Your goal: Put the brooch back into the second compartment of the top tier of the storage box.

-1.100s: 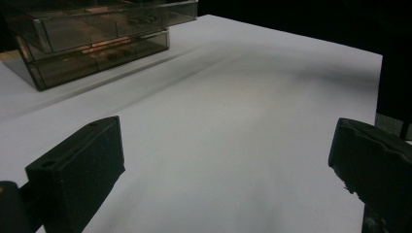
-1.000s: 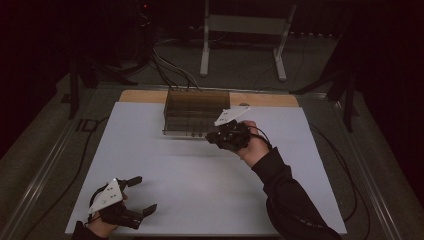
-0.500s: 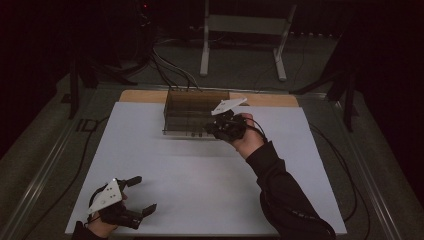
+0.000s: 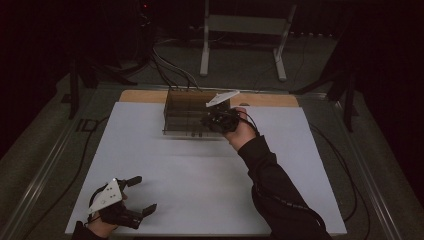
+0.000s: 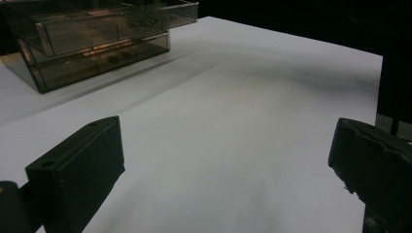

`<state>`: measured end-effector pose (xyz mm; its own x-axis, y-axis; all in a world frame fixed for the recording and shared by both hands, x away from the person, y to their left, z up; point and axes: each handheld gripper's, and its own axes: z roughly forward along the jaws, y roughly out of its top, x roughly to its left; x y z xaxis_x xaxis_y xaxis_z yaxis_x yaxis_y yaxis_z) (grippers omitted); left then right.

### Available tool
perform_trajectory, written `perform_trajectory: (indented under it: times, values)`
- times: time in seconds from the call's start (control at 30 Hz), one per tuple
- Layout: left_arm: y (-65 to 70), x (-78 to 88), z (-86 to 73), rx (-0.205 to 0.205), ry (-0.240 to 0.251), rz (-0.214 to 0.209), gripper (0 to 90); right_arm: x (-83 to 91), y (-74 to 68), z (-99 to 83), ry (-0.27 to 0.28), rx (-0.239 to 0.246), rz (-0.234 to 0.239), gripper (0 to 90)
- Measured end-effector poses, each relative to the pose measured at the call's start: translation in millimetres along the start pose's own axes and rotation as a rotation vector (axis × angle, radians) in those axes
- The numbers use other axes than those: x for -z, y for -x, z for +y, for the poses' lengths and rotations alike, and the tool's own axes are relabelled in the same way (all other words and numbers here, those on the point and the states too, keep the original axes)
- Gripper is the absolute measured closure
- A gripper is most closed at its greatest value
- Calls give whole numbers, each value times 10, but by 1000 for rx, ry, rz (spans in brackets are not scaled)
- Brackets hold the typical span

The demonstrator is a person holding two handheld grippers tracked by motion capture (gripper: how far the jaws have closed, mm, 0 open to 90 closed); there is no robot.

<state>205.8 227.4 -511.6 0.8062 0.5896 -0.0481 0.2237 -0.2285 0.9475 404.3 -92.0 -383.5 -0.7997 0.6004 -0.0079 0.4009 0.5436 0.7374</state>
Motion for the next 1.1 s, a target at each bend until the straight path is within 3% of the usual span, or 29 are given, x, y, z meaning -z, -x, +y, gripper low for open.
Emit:
perform_trajectory:
  times: [0.43,0.77,1.1]
  values:
    - [-14,0,-2,1,0,-2,6,-200,83,106,-7,-23,-3,853]
    - [-15,2,-3,3,2,-2,6,-477,189,74,-7,-98,-4,852]
    - [-7,-2,-2,-2,2,-3,6,-683,185,74,-45,-102,-7,852]
